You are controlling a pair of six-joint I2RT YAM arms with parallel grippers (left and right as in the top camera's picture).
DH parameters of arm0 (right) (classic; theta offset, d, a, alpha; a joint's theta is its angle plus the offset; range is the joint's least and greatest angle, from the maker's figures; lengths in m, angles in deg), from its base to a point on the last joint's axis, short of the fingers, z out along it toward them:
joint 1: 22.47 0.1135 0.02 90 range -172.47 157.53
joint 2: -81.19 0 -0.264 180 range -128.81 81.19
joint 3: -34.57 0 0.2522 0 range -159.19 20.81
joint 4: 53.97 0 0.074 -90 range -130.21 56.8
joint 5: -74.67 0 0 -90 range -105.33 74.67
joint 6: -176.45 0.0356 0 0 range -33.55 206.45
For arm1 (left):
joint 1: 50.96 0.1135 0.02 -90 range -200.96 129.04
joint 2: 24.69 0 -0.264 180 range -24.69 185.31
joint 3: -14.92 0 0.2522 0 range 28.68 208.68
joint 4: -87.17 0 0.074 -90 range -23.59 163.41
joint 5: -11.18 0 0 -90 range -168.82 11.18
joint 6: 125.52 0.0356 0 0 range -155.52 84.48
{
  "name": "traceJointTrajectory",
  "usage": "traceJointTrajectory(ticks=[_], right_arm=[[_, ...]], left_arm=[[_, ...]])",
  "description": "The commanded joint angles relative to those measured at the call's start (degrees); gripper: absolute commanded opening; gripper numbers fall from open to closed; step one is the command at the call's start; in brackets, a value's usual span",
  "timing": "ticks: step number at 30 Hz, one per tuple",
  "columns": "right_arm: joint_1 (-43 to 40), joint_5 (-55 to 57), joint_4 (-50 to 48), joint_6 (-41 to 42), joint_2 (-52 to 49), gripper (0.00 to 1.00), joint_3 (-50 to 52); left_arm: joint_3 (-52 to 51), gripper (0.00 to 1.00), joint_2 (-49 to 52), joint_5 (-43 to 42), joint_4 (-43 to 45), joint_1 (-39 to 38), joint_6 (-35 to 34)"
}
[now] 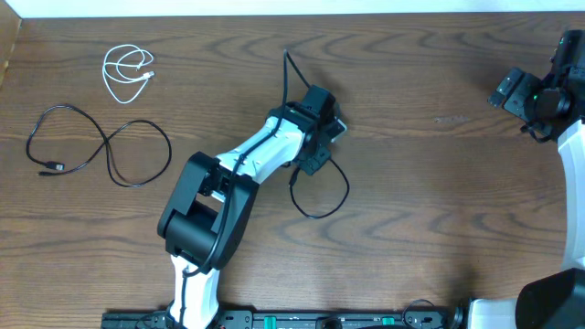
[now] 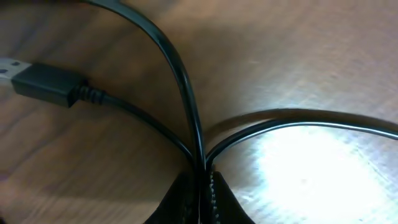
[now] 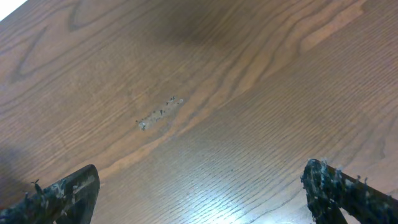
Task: Untangle cables
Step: 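Lift the center black cable and carry it to the left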
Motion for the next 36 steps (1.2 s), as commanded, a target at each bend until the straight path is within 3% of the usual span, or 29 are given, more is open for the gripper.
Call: traceJointTrajectory(ticks=[1,9,16,23,27,36], right_arm=[[0.02,0.46,0.09,0.70,-0.26,0.99,0.02],[0.02,0.46,0.09,0.70,-0.26,0.99,0.02],[0.02,0.46,0.09,0.70,-0.26,0.99,0.02],[0.02,0.46,0.09,0.70,-0.26,0.99,0.02],[0.02,0.46,0.09,0.70,-0.26,0.99,0.02],[0.02,0.46,0.09,0.70,-0.26,0.99,0.02]], left_arm=[[1.92,0.07,-6.58,1.75,1.31,2.84,-6.67],[1.92,0.08,-19.85,1.70,3.74,12.94,-18.14],[1.92,0.07,-30.21,1.73,5.44,25.68,-20.50],[1.92,0.07,-33.24,1.79,7.82,35.95,-23.41],[1.92,0.07,-33.33,8.44,11.80,43.47,-29.75],[1.92,0.08,-34.77,8.85,20.50,56.94,-29.83]])
